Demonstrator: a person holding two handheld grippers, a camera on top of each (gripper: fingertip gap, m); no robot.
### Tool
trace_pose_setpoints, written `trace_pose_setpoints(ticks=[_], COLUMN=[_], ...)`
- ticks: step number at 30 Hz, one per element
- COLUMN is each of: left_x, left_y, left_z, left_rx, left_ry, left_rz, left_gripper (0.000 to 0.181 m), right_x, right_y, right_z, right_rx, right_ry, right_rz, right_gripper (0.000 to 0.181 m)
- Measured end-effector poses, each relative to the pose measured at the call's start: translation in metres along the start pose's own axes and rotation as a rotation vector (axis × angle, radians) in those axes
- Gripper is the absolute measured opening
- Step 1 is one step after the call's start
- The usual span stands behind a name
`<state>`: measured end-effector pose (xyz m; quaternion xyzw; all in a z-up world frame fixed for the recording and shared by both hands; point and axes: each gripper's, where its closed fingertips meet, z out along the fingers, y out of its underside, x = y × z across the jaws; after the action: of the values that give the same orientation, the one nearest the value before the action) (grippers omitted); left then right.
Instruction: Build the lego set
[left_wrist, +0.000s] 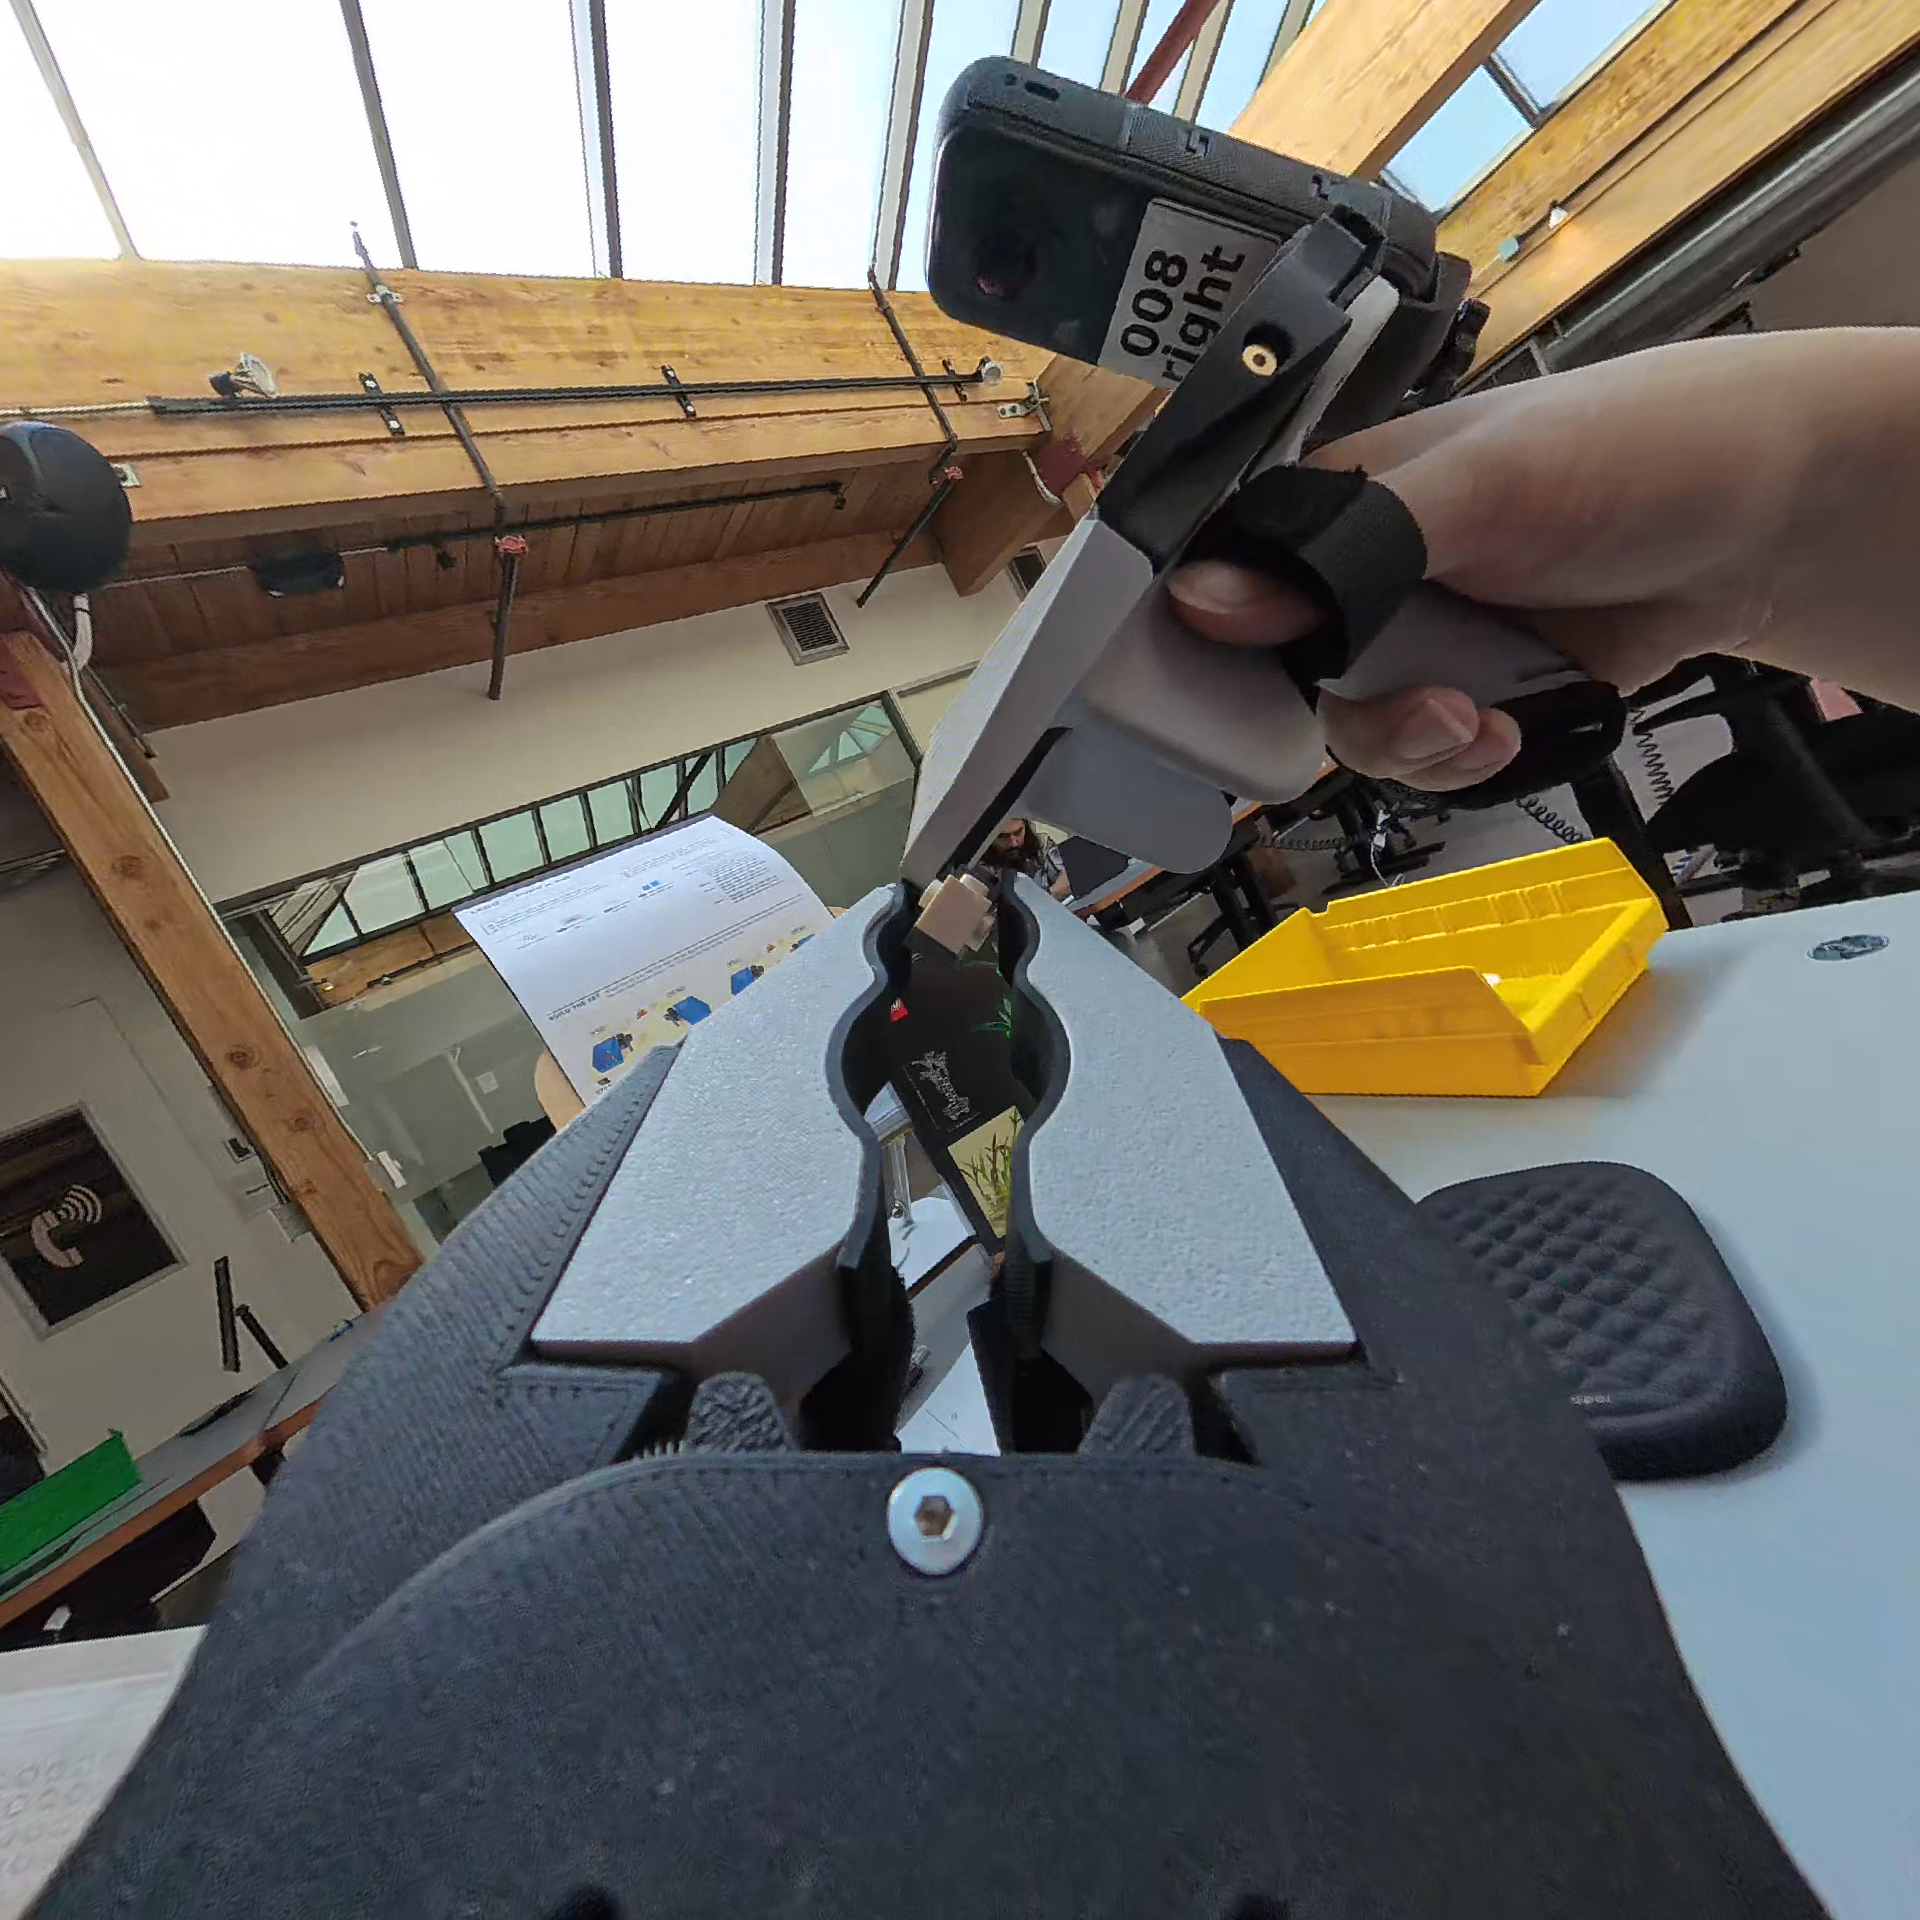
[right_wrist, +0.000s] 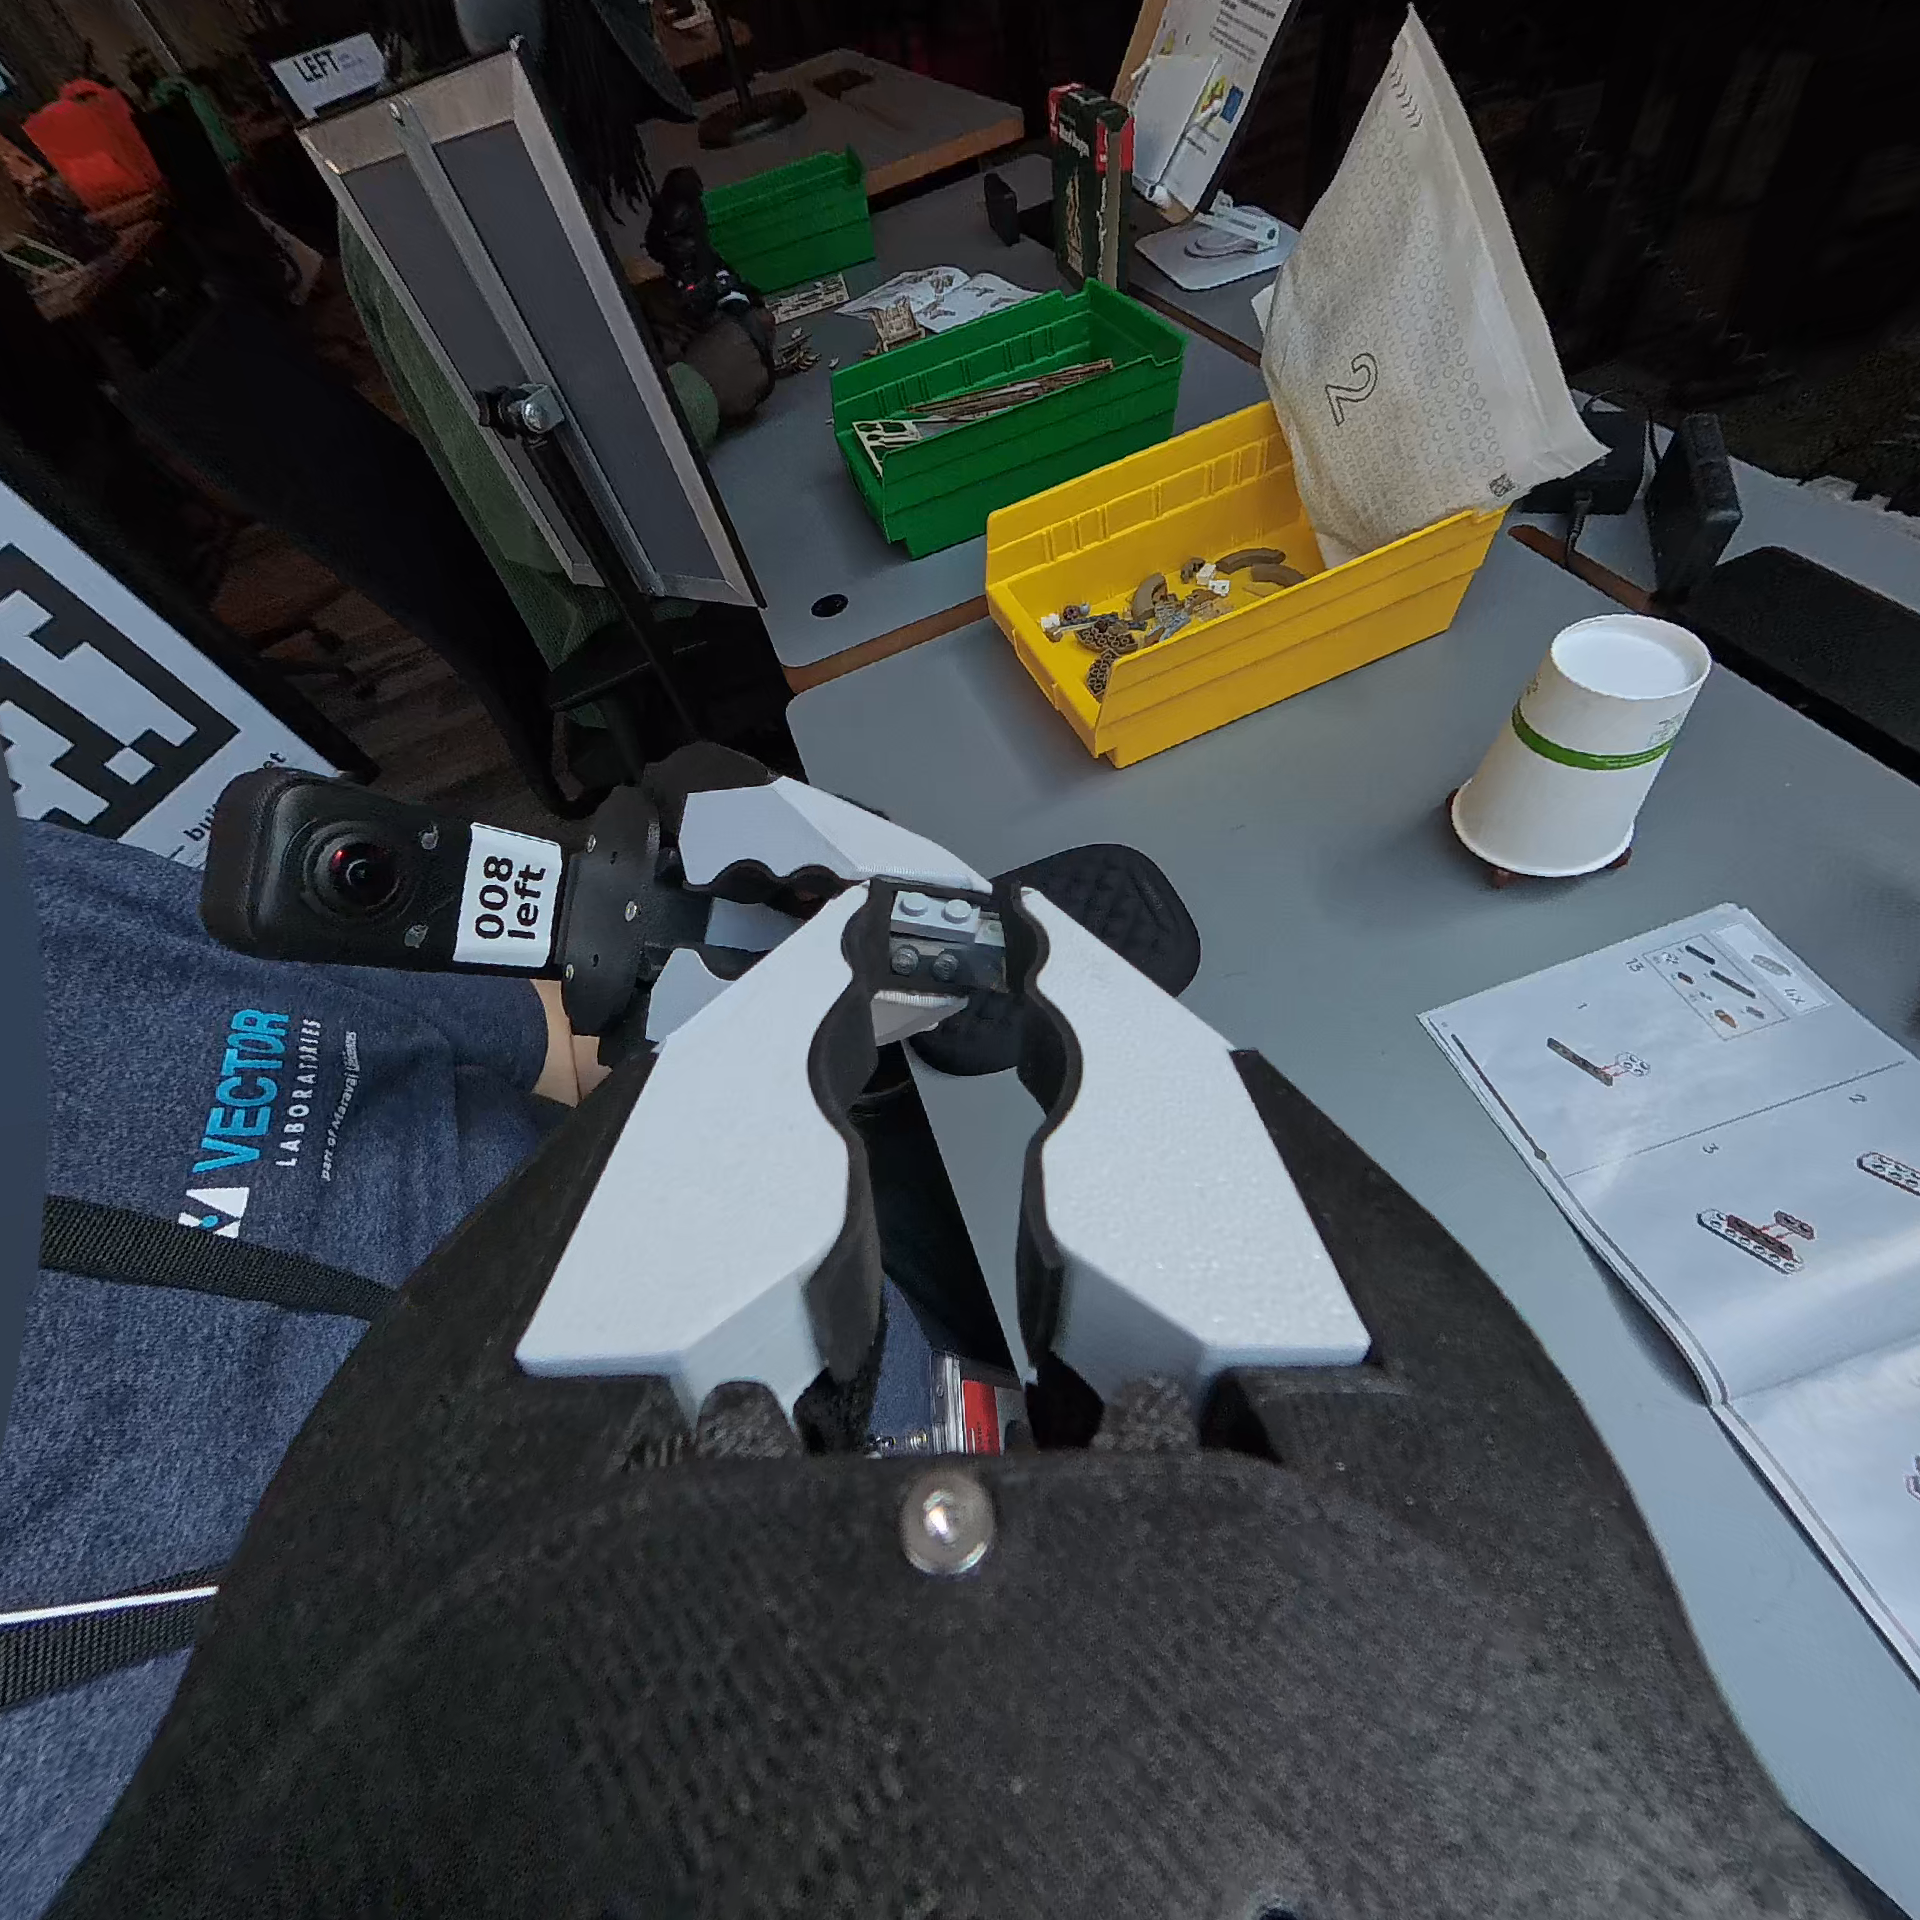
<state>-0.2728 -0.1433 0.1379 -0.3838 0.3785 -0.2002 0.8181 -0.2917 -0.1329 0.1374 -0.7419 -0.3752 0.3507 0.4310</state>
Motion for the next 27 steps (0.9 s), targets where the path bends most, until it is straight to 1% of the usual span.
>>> trace_pose_setpoints(ticks=[1,5,7,13,16,19,21,23,25,27], left_x=[0.001,0.004,0.005,0.007,0.002,-0.003,-0.008,-0.011,-0.011,-0.01], left_y=[0.001,0.004,0.004,0.005,0.005,0.004,0.006,0.007,0.008,0.006], left_z=[0.0,-0.002,-0.002,-0.001,-0.001,0.0,0.0,0.0,0.001,0.001], left_rx=[-0.004,-0.015,-0.017,-0.027,-0.025,-0.013,-0.013,-0.01,-0.011,-0.009], left_ry=[0.001,-0.002,-0.002,-0.004,-0.032,-0.052,-0.075,-0.09,-0.102,-0.109], left_rz=[0.007,0.037,0.042,0.055,0.039,-0.045,-0.092,-0.119,-0.115,-0.081], left_gripper=[0.013,0.013,0.013,0.013,0.013,0.013,0.013,0.013,0.013,0.013], right_x=[-0.001,0.0,0.0,0.001,0.005,0.003,0.0,0.002,0.005,0.007], right_y=[0.001,0.004,0.004,0.005,-0.006,-0.018,-0.016,-0.014,-0.012,-0.01], right_z=[0.0,-0.001,-0.002,-0.005,-0.012,-0.021,-0.021,-0.02,-0.02,-0.019], right_rx=[-0.008,-0.036,-0.037,-0.025,0.063,0.206,0.263,0.32,0.361,0.37], right_ry=[-0.005,-0.003,-0.006,-0.002,0.033,0.027,0.012,0.04,0.088,0.123], right_rz=[0.001,-0.002,-0.001,-0.02,-0.06,-0.071,-0.061,-0.076,-0.114,-0.137], right_gripper=[0.018,0.018,0.015,0.014,0.014,0.014,0.014,0.014,0.014,0.015])
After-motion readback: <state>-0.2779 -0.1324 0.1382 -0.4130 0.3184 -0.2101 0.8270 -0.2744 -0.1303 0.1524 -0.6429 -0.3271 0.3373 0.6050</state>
